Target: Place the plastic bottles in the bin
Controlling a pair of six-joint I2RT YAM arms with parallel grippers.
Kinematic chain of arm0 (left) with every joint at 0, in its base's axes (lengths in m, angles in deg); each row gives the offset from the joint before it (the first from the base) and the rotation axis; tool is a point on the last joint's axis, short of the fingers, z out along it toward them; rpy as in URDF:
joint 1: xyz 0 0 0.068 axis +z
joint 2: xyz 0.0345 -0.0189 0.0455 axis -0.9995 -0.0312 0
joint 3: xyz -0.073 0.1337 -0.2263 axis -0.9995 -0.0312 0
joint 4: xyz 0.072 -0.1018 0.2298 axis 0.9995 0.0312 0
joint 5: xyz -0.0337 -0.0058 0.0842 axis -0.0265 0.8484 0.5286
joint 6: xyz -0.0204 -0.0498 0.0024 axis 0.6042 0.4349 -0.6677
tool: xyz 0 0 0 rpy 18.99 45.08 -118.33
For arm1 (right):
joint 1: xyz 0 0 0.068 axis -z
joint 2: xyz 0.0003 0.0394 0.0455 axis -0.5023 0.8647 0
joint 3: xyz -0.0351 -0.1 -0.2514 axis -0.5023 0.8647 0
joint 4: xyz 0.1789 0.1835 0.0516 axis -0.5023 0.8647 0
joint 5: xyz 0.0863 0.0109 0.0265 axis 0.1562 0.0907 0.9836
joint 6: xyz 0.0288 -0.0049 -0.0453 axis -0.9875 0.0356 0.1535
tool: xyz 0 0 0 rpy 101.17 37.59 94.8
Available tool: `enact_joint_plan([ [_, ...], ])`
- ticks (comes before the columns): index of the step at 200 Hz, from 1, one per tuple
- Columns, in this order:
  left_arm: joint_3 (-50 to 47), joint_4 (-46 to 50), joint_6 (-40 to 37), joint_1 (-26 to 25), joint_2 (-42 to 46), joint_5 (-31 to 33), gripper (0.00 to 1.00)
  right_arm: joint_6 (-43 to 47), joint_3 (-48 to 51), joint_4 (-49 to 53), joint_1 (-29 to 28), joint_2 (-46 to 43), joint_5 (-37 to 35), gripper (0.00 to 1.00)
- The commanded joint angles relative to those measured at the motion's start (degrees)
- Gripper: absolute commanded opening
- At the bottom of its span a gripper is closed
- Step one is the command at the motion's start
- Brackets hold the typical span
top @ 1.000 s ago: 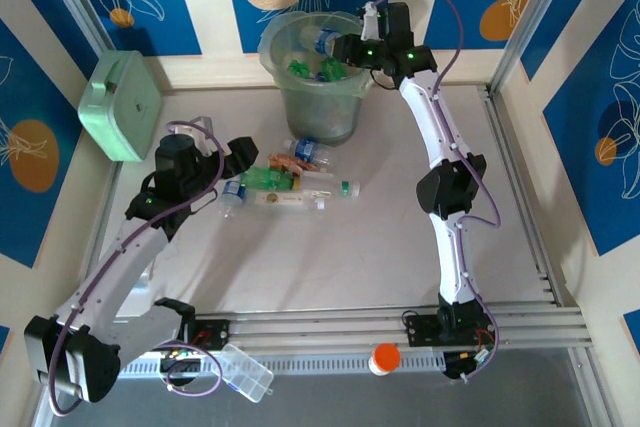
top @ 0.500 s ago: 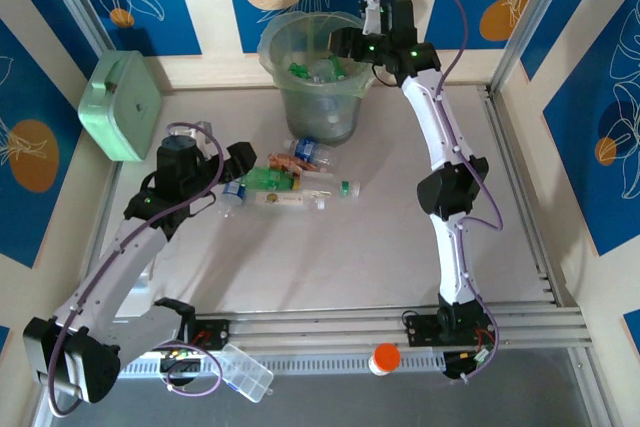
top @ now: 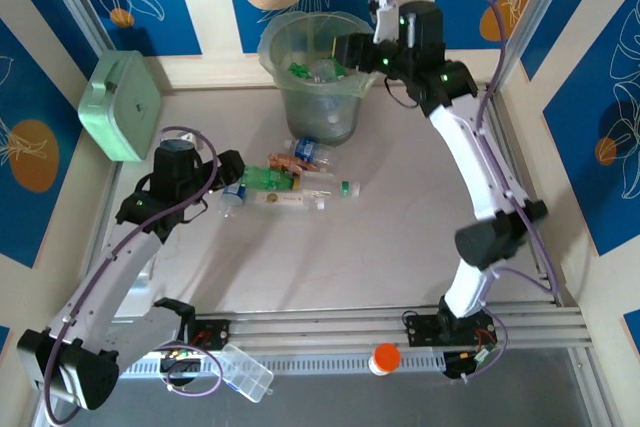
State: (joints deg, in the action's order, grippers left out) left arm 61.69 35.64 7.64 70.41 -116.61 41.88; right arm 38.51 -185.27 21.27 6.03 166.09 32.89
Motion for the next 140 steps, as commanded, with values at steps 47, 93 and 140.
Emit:
enact_joint_plan([
  [47,-0.6,4.0,0.1,1.8,-7.8,5.4,0.86,-8.6,38.6,-16.0,-3.2,-25.9,0.0,0.55],
  [93,-1.6,-1.5,0.4,6.5,-14.5,2.7,0.81,-15.6,54.4,-19.7,-5.2,-38.8,1.7,0.55],
  [140,-6.1,-8.7,-1.0,11.8,-17.2,-4.9,0.76,-17.4,59.3,-18.7,-6.4,-45.9,2.3,0.56],
])
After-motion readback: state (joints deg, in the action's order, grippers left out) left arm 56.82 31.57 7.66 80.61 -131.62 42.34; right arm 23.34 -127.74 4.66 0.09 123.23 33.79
